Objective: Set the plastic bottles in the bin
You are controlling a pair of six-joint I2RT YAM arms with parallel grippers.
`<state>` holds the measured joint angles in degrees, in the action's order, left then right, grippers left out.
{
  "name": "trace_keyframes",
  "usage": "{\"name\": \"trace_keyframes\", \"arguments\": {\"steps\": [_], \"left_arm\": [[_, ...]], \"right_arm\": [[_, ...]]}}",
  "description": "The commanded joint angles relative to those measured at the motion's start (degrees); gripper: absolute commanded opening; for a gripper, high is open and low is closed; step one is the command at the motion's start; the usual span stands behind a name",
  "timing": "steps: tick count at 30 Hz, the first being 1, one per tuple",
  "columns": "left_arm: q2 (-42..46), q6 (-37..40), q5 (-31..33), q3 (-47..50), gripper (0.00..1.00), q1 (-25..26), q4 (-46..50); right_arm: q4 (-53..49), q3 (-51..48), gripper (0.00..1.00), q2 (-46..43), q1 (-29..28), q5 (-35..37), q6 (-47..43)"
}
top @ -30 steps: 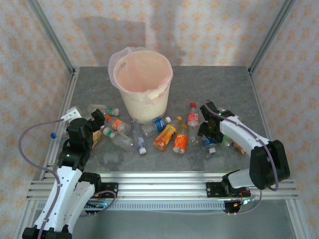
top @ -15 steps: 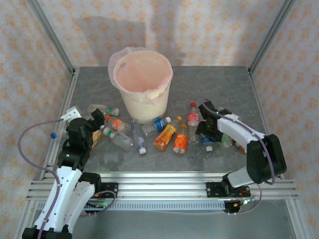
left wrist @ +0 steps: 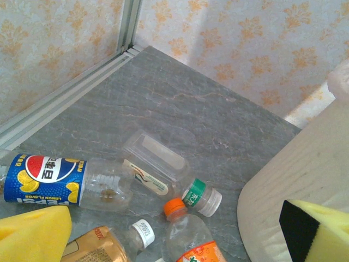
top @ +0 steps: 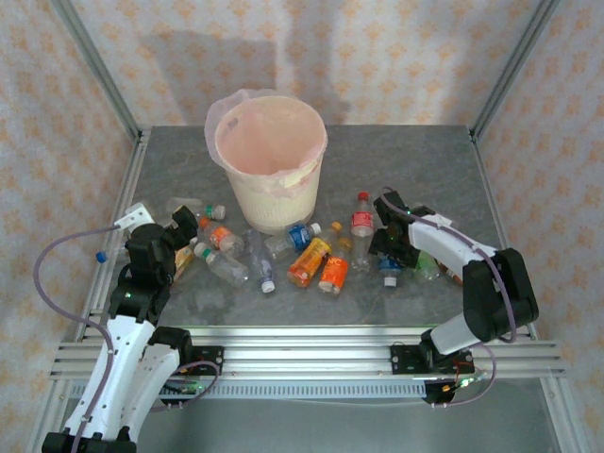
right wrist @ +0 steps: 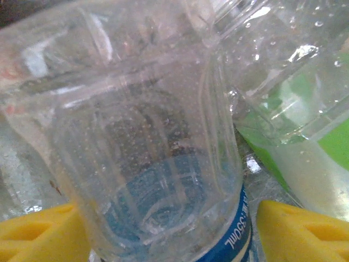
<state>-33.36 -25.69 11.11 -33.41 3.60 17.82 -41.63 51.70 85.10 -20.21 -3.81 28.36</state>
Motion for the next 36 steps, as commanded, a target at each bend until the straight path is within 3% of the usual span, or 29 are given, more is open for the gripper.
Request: {"name": "trace_keyframes", "arguments": {"steps": [1,12,24,29,36], "left_arm": [[1.0,-0.2,0.6,-1.7,1.00,-0.5,1.6],[0.8,-0.2,0.0,-1.9,1.00,-0.5,1.4],[-0.1,-0.7,-0.8,-1.9,1.00,-0.5,0.8],[-0.7,-1.0,-0.8,-1.9,1.00,-0.5,0.7],[-2.4,-1.6,-1.2,-1.8,1.00,-0.5,0.8]], "right_arm": [[0.2,1.2,0.73,0.5,0.0,1.5,-0.4],[-2.5,1.9,0.54,-3.8,0.1,1.5,-1.2],[-7.6,5.7,0.41,-9.8,-0.3,0.3,-2.2],[-11.0,12.3,0.36,-12.6,-0.6,-2.2,-2.8],[-12.3,30.2,0.35,-11.3,-2.1,-6.3,-5.1]]}}
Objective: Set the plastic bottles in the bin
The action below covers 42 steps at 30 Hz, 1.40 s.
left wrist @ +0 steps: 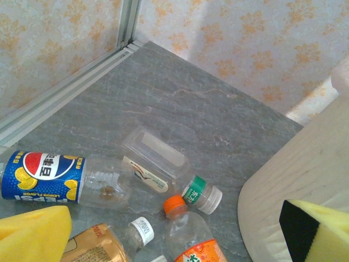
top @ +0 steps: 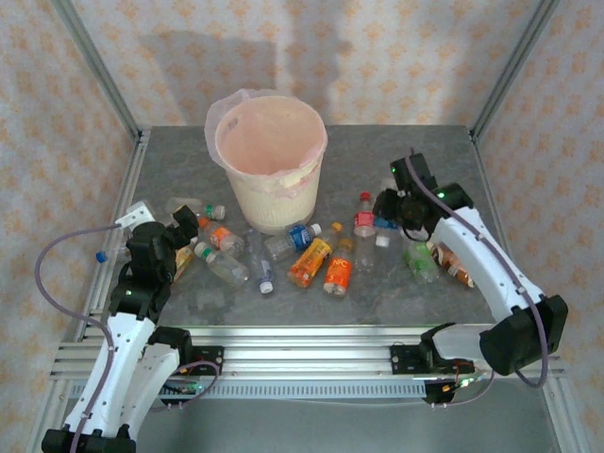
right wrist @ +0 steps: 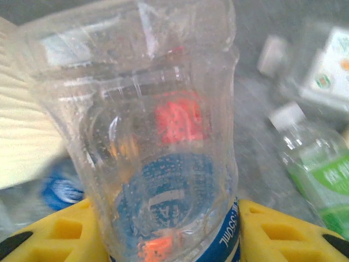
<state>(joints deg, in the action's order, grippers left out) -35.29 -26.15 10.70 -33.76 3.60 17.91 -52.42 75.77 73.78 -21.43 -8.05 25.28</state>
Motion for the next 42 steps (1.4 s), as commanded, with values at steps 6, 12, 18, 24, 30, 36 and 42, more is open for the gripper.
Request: {"name": "trace_keyframes", "arguments": {"steps": [6,12,18,24,30,36,42], "left_arm": [[-2.6,-2.0,-2.1,-2.2,1.00,-0.5,0.3],[-4.8,-2.1,-3.0,-3.7,1.00,-0.5,0.5],[-6.9,-1.8,-3.7,-4.8,1.00,-0.4,0.6],[-9.4,-1.4,-4.1,-6.0,1.00,-0.4,0.0],[-13.3,-1.9,-5.2,-6.2,1.00,-0.4,-3.2],[-19.8,-1.6,-7.4,-8.7,1.00,-0.4,-6.4],[-25.4,-1.4,-9.5,-10.7,1.00,0.7,-8.4]], "right_arm": [[-1.7,29.7,0.35,11.2,-5.5,-4.0,-6.1],[-7.8,62.1,0.35,30.7,-10.0,-5.2,-10.3],[-8.6,82.7,0.35,46.7,-10.8,-10.7,-10.1],[-5.5,81.2,0.35,51.4,-11.9,-12.3,-11.7],[-8.8,81.3,0.35,54.9,-12.8,-8.6,-15.1],[-12.5,81.2,0.35,57.0,-13.3,-3.7,-17.7],[-15.6,80.5,0.35,57.7,-13.3,0.7,-19.4]]}}
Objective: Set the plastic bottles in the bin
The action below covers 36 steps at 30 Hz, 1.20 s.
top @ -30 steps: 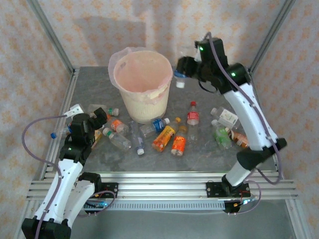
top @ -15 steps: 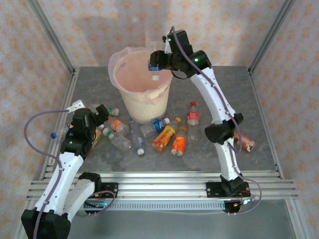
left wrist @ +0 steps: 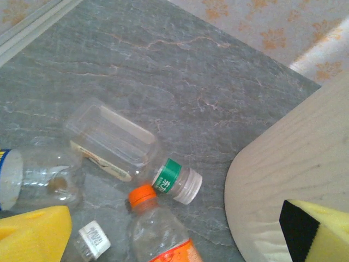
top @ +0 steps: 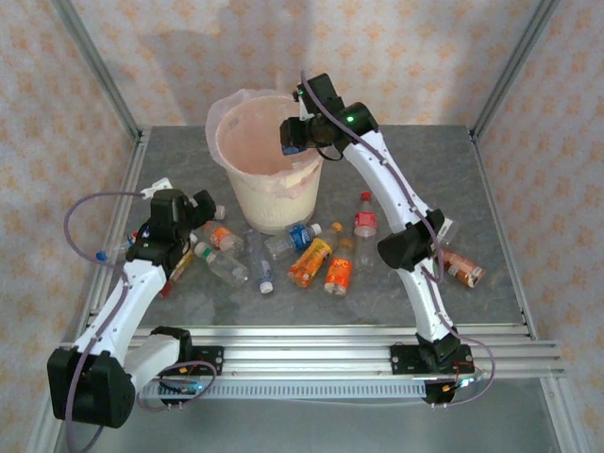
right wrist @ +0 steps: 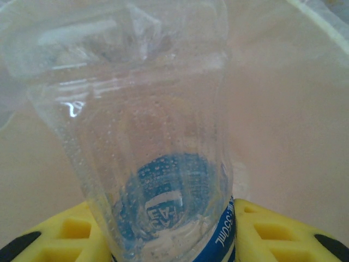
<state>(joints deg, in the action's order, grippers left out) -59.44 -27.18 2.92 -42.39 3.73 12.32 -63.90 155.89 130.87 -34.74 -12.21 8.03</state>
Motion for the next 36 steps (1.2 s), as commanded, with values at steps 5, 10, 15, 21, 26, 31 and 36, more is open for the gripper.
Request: {"name": "trace_keyframes", "arguments": {"steps": [5,10,15,21,26,31,36], "left_arm": [[-4.0,0.1,-2.1,-3.1,1.00,2.3,-3.9],[-6.2,0.2,-2.1,-4.3,1.00,3.5,-4.7],[-7.6,0.0,-2.2,-4.7,1.00,4.2,-5.0],[-7.4,0.7,-0.5,-5.2,1.00,4.4,-3.9],[-6.4,1.6,1.2,-5.9,1.00,4.4,-2.8],[-5.9,2.0,2.3,-6.8,1.00,4.4,-1.6],[-5.0,2.1,2.9,-7.2,1.00,4.4,-0.7]], "right_arm": [[-7.2,0.2,0.38,0.7,-0.1,9.8,-3.0],[-8.1,-0.2,0.42,0.8,0.0,11.7,-3.7],[-8.0,-0.2,0.44,1.4,-0.1,11.8,-3.7],[-7.3,0.0,0.69,1.9,-0.1,12.0,-4.2],[-6.1,1.6,0.81,1.4,-0.1,12.2,-5.1],[-4.1,2.6,0.87,-1.4,-0.1,11.7,-5.6],[-2.9,2.7,0.93,-6.7,-0.1,11.4,-4.6]]}}
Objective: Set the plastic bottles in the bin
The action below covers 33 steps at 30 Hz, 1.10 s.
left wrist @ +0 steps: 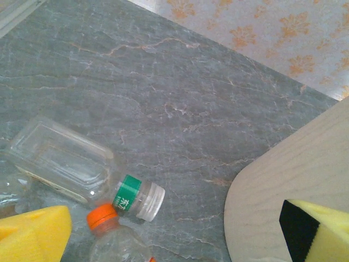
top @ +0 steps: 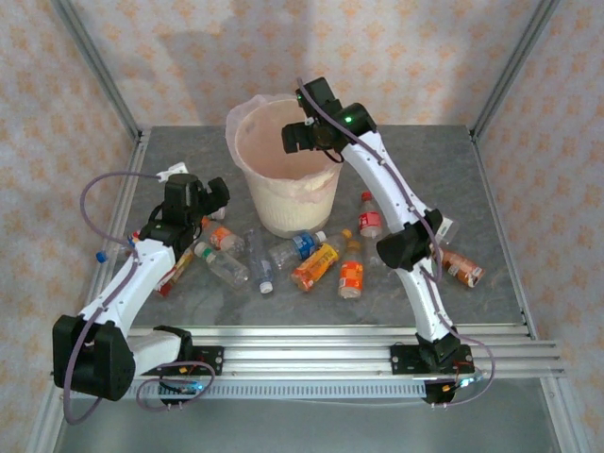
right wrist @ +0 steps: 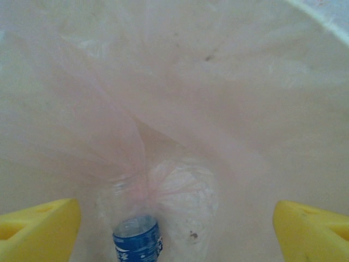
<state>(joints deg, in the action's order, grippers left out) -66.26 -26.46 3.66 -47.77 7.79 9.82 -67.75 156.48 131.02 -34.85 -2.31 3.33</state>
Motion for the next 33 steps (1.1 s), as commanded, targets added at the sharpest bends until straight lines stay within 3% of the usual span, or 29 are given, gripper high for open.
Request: {"name": "trace_keyframes", "arguments": {"steps": [1,7,11,20,26,33], "left_arm": [[2.1,1.3,2.5,-1.8,1.00,0.3,2.1],[4.9,1.6,4.2,-1.8,1.00,0.3,3.8],[7.6,1.5,5.2,-1.5,1.00,0.3,5.2],[13.8,0.6,6.5,-0.2,1.00,0.2,8.4],[17.1,-0.2,7.7,0.2,1.00,0.2,11.6],[19.5,-1.4,9.3,1.4,1.00,0.2,14.0]], "right_arm": [[0.8,2.2,0.94,-8.1,0.0,1.5,0.5],[-2.1,0.9,0.94,-15.1,0.1,3.9,4.0],[-4.0,-6.6,0.92,-21.7,0.1,6.5,7.3],[10.3,-53.3,0.91,-52.1,0.0,12.3,16.7],[8.7,-75.3,0.93,-67.8,0.0,14.0,27.3],[9.1,-96.7,0.93,-77.8,-0.4,5.9,39.7]]}}
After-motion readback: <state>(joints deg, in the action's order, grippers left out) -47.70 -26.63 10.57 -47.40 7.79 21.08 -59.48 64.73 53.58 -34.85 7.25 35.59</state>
